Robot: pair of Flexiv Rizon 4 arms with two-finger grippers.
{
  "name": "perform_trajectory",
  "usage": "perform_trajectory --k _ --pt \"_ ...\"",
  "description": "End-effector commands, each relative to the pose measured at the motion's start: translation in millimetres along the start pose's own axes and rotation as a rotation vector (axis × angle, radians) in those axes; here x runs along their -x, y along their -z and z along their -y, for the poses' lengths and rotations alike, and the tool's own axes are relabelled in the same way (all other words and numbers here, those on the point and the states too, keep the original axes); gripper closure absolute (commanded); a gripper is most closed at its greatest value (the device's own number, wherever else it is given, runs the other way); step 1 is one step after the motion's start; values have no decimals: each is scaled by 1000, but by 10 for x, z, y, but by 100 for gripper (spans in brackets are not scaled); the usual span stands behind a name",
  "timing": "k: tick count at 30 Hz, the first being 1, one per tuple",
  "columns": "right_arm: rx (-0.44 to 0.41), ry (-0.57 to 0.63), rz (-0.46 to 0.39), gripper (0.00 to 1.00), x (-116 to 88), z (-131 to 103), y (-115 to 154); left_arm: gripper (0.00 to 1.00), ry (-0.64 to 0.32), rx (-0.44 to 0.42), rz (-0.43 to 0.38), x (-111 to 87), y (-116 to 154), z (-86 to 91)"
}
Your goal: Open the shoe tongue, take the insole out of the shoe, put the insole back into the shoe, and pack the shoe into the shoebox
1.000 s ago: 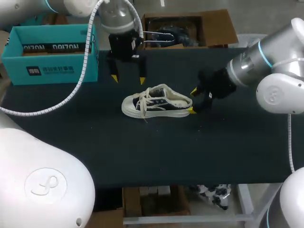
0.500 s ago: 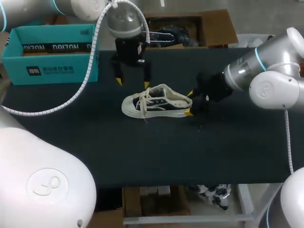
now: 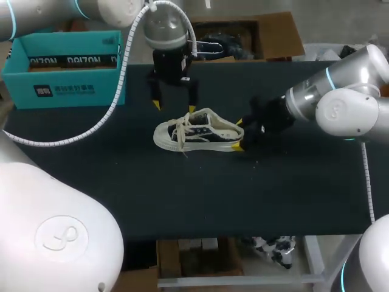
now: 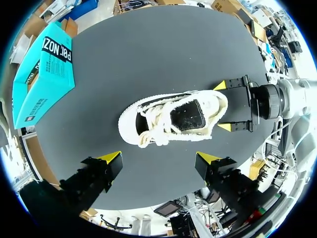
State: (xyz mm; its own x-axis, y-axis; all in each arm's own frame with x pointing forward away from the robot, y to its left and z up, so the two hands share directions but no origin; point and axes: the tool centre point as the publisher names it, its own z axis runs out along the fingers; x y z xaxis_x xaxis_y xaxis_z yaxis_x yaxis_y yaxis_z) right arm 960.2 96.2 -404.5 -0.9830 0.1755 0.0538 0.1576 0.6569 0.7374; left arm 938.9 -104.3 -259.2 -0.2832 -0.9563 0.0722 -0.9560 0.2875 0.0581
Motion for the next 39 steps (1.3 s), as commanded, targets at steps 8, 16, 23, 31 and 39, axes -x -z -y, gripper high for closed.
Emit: perform_trajectory --k 8,16,23,31,39 --pt "14 -3 27 0 54 37 -122 0 -5 12 2 -17 -25 1" --pt "29 -2 18 0 63 57 -211 0 -1 16 3 -10 -28 -8" --pt "53 -5 22 0 78 70 -232 0 -1 19 6 -23 -40 -17" --pt "74 1 33 100 86 63 -244 0 19 18 12 -97 -75 10" --pt "85 -1 41 100 55 71 -228 0 52 -19 85 -282 -173 146"
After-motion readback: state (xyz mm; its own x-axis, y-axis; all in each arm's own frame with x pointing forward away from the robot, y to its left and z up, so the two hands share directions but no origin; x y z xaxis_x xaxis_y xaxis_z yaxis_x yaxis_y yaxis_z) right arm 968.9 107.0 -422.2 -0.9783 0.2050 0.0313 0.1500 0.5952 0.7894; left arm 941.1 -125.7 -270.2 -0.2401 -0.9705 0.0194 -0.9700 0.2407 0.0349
